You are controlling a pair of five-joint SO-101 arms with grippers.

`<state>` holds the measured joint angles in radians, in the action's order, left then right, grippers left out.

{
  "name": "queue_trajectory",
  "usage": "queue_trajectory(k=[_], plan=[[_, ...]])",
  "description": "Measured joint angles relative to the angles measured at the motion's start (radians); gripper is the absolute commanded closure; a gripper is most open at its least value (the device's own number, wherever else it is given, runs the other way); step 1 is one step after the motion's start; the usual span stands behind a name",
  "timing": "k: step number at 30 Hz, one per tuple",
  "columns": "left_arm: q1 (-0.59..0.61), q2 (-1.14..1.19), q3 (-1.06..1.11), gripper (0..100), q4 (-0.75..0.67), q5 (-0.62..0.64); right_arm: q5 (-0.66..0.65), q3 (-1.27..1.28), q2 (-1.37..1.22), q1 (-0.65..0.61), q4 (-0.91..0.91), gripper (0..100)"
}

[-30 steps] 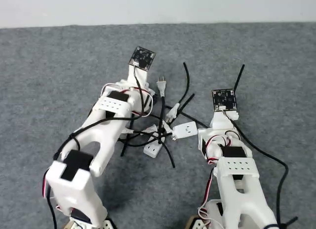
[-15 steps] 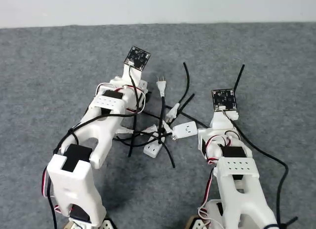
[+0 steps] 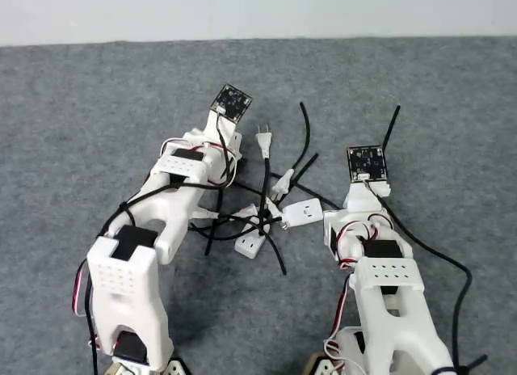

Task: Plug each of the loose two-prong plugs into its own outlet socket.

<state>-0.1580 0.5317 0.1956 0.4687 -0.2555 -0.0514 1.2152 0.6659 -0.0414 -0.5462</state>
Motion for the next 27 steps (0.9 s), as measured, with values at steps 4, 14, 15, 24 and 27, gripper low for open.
queue_trajectory(k=[4, 14, 15, 24, 27], plan=[[-0.002, 0.014, -0.015, 95, 0.0, 0.0, 0.0, 0.0, 0.0, 0.0, 0.0, 80.5], [-0.003, -0.026, -0.005, 99, 0.023, 0.002, 0.0, 0.0, 0.0, 0.002, 0.0, 80.5], [0.002, -0.06, 0.015, 99, 0.048, 0.006, 0.0, 0.0, 0.0, 0.0, 0.0, 80.5], [-0.041, -0.572, 0.321, 99, 0.245, 0.305, 0.0, 0.0, 0.0, 0.002, 0.0, 80.5], [-0.028, -0.74, 0.436, 99, 0.27, 0.342, 0.0, 0.0, 0.0, 0.003, 0.0, 80.5]])
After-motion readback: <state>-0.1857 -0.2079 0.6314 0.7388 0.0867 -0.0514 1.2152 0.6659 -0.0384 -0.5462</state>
